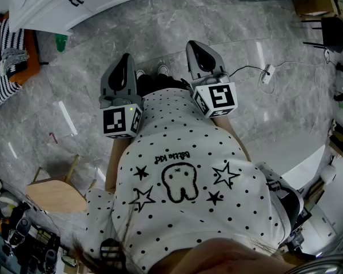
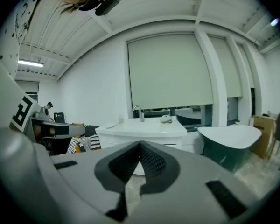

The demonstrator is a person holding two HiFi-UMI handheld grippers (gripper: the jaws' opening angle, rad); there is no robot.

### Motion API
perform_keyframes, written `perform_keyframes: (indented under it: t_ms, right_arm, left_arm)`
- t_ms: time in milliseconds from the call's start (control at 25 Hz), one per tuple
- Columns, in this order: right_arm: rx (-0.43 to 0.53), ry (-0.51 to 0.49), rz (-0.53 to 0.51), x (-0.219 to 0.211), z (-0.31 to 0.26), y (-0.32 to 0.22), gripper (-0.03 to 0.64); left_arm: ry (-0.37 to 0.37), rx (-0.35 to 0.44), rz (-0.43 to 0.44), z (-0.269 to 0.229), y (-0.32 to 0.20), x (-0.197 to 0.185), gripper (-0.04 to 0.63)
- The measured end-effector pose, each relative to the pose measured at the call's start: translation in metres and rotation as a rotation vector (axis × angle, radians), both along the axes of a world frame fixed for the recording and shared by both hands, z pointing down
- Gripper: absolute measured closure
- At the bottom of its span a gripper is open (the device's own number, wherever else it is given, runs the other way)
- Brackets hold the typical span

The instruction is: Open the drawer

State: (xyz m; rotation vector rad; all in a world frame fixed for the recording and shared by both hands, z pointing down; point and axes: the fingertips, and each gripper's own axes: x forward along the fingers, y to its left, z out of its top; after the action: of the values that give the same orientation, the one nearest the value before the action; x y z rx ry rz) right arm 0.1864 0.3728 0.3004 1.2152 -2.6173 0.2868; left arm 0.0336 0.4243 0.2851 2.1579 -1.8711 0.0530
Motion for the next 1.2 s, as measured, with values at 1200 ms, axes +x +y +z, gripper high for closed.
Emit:
perform_keyframes:
  t_ms: [1200]
  right_arm:
    - [-0.017, -0.020, 0.009, 0.029, 0.007, -0.001, 0.601]
  left_arm:
    - [0.034, 0.007, 0.020, 0.007, 0.001, 0.029, 0.589]
